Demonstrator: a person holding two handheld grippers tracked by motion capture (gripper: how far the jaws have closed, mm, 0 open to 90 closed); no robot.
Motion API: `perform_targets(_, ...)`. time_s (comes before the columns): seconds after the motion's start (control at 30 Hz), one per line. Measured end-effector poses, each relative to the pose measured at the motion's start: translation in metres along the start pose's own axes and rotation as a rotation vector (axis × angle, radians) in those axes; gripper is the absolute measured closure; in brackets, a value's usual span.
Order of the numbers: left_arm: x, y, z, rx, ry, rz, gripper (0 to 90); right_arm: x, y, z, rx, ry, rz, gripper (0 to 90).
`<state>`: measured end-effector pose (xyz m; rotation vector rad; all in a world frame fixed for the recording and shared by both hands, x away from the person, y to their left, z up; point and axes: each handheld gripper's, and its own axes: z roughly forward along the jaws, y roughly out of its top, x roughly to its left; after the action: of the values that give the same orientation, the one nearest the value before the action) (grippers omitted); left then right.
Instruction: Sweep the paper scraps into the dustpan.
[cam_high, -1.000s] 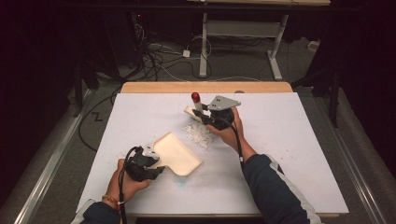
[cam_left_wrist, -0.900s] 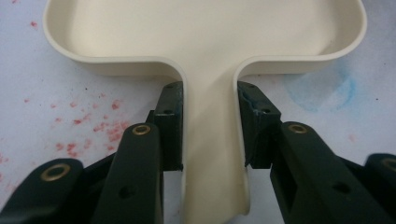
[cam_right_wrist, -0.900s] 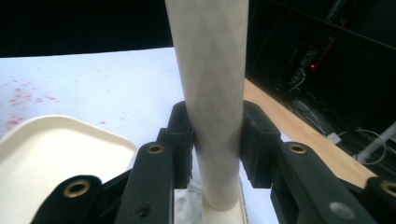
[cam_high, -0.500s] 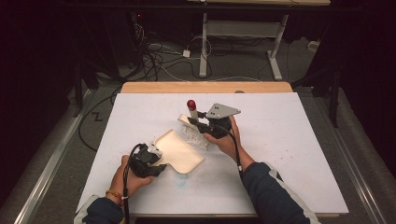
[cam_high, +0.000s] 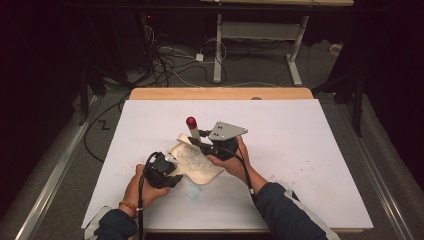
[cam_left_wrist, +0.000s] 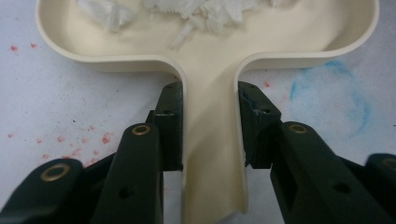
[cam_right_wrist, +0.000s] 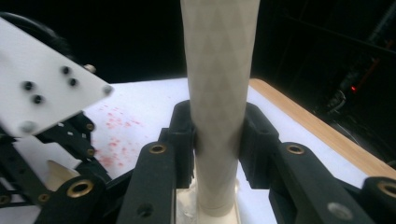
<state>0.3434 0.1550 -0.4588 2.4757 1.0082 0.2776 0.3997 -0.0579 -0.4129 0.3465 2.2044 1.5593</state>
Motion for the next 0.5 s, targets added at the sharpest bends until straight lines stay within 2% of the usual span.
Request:
perform_targets(0.17,-0.002,-0.001,0.0,0.007,-0.004,0.009,63.4,-0.001,0.006,-0.006,-0.019,-0.002,-0.004,70.7)
perform_targets(0.23,-0.002,-0.003,0.0,0.012,-0.005,0.015,63.5,-0.004,0.011,-0.012,-0.038,-0.018,0.001,70.7)
perform_targets(0.37,-0.003,-0.006,-0.001,0.017,-0.01,0.019,63.5,-0.007,0.026,-0.03,-0.059,-0.075,-0.014,70.7)
perform_targets(0.5,-0.005,-0.008,-0.002,0.021,-0.009,0.021,63.5,-0.014,0.037,-0.058,-0.054,-0.131,0.008,70.7)
